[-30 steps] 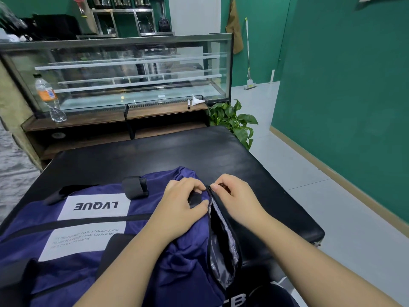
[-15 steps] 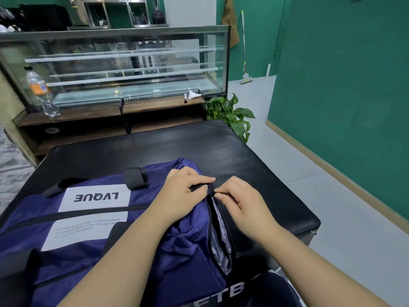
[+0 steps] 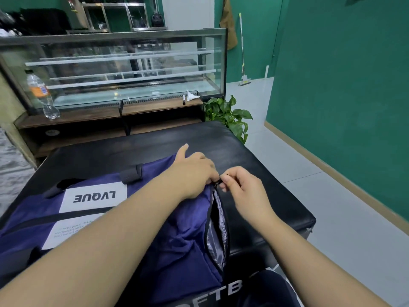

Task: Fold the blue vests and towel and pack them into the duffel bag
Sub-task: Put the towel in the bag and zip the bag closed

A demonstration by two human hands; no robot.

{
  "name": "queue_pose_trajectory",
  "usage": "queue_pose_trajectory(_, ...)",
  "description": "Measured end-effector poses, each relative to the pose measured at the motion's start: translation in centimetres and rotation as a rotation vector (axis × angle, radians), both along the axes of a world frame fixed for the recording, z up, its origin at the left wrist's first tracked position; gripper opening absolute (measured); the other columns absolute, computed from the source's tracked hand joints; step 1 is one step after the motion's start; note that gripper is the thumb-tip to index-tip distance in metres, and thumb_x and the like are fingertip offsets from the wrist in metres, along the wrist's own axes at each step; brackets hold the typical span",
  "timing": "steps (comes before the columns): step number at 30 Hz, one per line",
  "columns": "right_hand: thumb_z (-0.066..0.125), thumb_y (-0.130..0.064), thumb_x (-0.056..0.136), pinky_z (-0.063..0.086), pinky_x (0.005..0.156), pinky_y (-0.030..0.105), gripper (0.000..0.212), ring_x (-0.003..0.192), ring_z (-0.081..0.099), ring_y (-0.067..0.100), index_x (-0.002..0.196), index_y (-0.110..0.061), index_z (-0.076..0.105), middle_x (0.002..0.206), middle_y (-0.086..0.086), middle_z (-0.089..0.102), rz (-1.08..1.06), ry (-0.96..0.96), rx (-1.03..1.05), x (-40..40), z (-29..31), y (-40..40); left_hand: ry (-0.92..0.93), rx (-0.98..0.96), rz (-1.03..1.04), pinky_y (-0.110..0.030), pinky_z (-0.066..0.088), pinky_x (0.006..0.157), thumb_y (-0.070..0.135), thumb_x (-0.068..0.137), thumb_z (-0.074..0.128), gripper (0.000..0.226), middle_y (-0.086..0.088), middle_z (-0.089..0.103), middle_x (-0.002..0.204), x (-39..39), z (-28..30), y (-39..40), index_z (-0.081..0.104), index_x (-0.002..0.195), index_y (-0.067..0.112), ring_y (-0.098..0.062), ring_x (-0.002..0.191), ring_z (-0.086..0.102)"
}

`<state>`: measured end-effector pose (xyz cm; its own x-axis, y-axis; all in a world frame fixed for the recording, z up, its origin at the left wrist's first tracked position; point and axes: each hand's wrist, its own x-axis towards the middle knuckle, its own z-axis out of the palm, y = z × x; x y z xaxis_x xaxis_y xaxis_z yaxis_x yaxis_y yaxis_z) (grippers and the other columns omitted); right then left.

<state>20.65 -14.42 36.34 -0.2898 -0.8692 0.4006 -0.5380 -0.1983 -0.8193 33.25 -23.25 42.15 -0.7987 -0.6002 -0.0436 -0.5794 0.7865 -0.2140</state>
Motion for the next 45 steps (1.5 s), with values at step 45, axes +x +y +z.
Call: queue_pose_trajectory(45,0.045,-0.031,0.093,0.033,0.079,0.002,0.011,0.082,0.050,-0.004,0.091,-0.030,0.055,0.092,-0.015,0.059,0.234,0.310,0.050,0.2,-9.1,8.1,0.296,0.091,-0.309,-0.045,0.024,0.106,0.043,0.079,0.057,0.004,0.024,0.061,0.095,5.4,-4.3,2.0,0.060,0.079,0.040,-0.005,0.118,0.049)
